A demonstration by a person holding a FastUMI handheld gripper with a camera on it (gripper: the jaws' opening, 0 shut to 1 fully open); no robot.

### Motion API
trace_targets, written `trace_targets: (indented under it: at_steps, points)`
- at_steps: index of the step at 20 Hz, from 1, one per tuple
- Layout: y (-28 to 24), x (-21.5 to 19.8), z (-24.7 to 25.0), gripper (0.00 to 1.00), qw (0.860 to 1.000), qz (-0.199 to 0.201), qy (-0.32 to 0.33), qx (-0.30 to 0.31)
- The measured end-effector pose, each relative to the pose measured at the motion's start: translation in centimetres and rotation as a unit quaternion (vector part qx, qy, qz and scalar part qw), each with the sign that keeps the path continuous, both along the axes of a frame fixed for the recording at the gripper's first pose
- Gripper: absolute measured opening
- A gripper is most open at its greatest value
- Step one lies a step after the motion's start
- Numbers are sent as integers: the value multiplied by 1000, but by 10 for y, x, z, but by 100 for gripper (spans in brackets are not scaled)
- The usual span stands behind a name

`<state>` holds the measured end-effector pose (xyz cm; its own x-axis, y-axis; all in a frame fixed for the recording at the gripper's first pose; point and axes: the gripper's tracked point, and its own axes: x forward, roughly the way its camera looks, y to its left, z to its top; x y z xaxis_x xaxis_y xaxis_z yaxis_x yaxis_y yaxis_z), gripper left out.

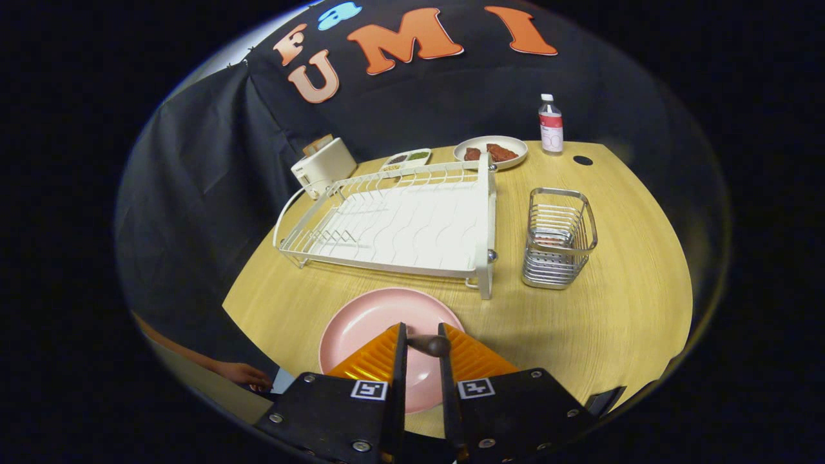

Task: Take the plate from the dish rack, then take the spoon from the basket and place it into the plate.

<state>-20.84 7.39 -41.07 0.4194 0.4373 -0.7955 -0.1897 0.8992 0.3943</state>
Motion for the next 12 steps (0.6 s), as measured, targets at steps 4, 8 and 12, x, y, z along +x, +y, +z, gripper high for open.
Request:
trace_targets:
  at_steps: [4,8,12]
  points:
    - [-17,3,-14,42,999,-11,6,-39]
    - [-27,12,-19,63,998,-27,3,-57]
    - [-35,22,-14,72,997,-39,-3,-70]
